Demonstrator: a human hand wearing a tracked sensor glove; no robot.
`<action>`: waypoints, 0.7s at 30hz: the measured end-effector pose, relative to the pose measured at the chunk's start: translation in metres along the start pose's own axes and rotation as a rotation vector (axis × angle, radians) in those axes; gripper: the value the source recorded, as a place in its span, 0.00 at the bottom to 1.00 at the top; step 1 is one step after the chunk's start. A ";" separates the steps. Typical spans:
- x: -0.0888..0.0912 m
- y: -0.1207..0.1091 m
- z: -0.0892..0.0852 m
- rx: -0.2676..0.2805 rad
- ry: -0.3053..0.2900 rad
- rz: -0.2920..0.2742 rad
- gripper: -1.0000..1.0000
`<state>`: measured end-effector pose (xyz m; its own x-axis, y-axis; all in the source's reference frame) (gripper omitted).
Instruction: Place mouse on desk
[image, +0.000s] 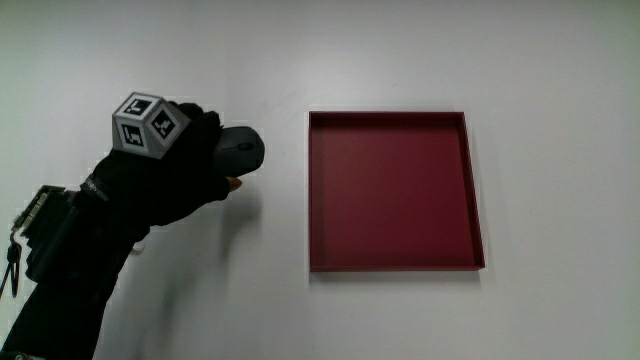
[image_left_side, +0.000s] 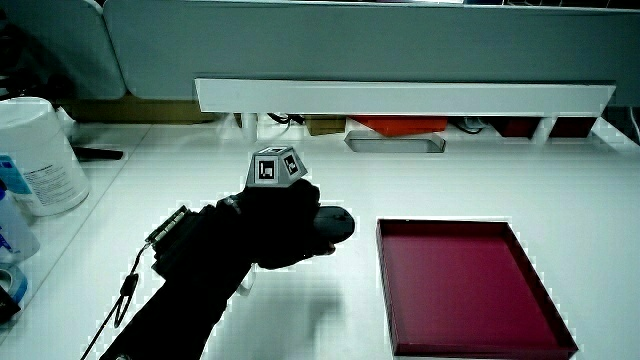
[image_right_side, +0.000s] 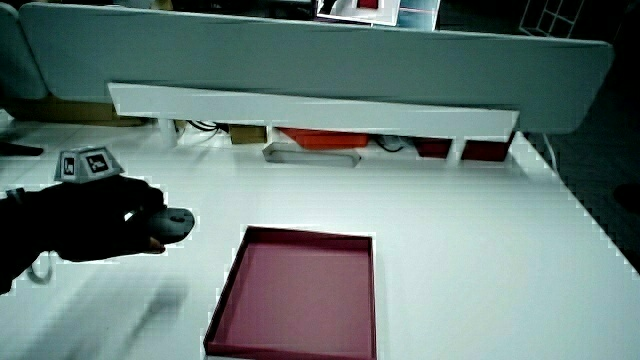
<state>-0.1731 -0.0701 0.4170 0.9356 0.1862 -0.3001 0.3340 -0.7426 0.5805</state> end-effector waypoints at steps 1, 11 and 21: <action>-0.003 0.001 -0.005 -0.020 -0.023 0.019 0.50; -0.034 0.012 -0.038 -0.077 -0.031 0.080 0.50; -0.048 0.023 -0.062 -0.113 -0.042 0.106 0.50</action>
<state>-0.2034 -0.0561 0.4913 0.9614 0.0816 -0.2629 0.2467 -0.6794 0.6911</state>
